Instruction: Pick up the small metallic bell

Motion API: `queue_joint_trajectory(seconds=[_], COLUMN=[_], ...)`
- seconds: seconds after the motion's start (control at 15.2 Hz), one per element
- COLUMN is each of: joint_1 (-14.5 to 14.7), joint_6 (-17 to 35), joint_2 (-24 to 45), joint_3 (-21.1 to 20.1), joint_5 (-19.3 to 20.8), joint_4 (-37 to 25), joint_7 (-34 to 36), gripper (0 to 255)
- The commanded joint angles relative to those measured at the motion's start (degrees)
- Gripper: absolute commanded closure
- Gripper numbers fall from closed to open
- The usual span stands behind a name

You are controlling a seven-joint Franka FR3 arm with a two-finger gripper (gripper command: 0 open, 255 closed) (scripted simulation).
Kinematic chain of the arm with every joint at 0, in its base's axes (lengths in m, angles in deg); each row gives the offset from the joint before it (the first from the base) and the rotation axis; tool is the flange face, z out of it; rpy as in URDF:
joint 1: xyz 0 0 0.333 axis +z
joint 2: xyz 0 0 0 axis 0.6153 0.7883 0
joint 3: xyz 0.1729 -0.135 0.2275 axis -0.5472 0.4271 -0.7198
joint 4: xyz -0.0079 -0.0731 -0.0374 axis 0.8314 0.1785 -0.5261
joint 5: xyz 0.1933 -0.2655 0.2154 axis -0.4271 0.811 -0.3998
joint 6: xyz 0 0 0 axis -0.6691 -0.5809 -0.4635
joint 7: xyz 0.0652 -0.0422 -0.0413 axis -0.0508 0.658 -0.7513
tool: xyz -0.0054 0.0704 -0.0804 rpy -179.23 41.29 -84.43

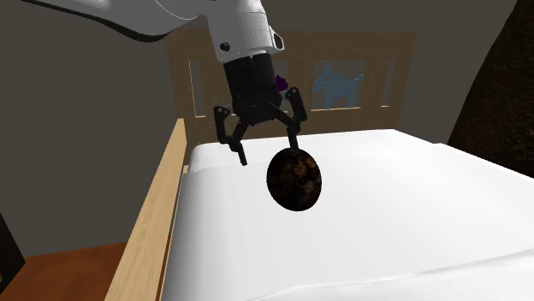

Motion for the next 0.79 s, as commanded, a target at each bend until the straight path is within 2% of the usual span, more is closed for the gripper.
queue_joint_trajectory(seconds=[0.0, 0.33, 0.4, 0.73], joint_1=[-0.1, -0.1, -0.2, -0.2], joint_6=[1.3, 4.0, 4.0, 3.9], joint_2=[0.0, -0.3, -0.3, -0.2], joint_3=[0.2, 0.4, 0.4, 0.4], joint_5=[0.2, 0.5, 0.5, 0.5], joint_4=[1.4, 4.3, 4.3, 4.1], joint_7=[0.0, 0.7, 0.6, 0.6], gripper=[0, 0, 255, 255])
